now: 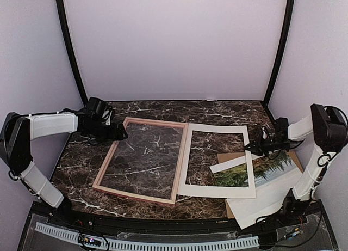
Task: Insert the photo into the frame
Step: Pick up the mat board from the center of the board.
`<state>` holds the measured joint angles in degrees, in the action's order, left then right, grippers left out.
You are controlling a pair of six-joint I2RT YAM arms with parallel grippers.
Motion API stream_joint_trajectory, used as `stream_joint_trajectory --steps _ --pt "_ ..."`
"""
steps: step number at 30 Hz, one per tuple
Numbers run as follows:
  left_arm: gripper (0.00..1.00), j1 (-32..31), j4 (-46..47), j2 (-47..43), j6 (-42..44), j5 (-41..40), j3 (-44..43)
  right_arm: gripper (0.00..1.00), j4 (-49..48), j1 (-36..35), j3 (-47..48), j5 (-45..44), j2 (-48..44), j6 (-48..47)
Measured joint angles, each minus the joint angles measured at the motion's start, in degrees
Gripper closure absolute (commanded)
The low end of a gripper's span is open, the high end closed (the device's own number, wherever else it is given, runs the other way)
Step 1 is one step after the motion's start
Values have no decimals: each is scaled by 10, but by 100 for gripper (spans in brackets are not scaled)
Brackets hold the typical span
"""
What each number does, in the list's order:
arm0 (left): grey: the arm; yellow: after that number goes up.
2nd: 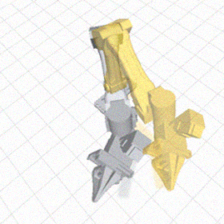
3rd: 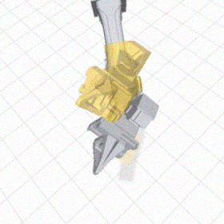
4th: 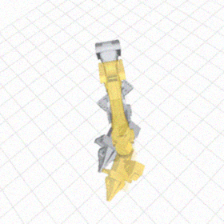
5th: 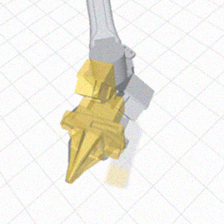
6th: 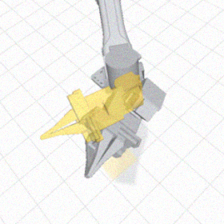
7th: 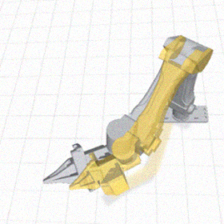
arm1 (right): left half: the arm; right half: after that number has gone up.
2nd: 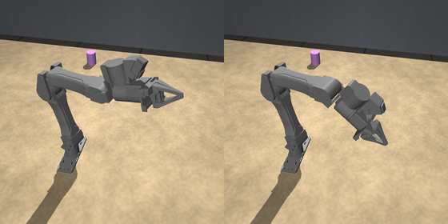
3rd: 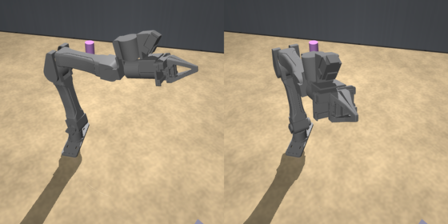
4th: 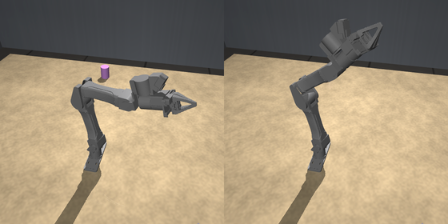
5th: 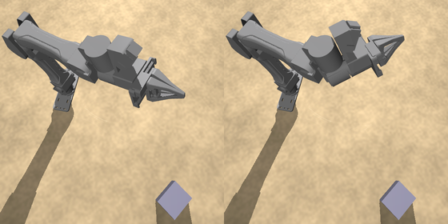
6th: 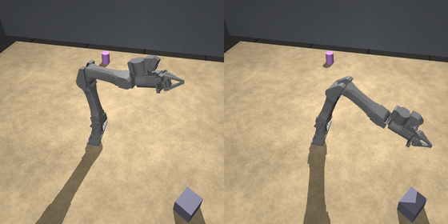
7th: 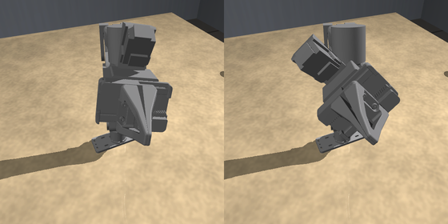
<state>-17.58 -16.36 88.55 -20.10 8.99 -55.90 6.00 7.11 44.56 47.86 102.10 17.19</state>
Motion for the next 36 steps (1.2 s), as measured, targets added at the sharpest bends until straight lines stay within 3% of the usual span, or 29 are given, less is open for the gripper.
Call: stream_joint_trajectory --steps 2,9,14,21,27,36 --pt "11 0 0 2 0 0 0 100 0 -1 0 3 0 -1" --pt "8 0 0 4 1 -7 0 100 11 -3 0 3 -20 10" --pt "4 0 -14 10 8 -38 -5 100 39 -10 22 4 -93 40" --pt "4 30 -40 66 10 -91 -25 100 74 -28 121 20 -195 93" --pt "10 65 -45 93 8 -82 -26 100 97 -45 217 28 -239 135" --pt "23 66 -25 101 -11 10 -20 100 149 -63 337 16 -240 177"
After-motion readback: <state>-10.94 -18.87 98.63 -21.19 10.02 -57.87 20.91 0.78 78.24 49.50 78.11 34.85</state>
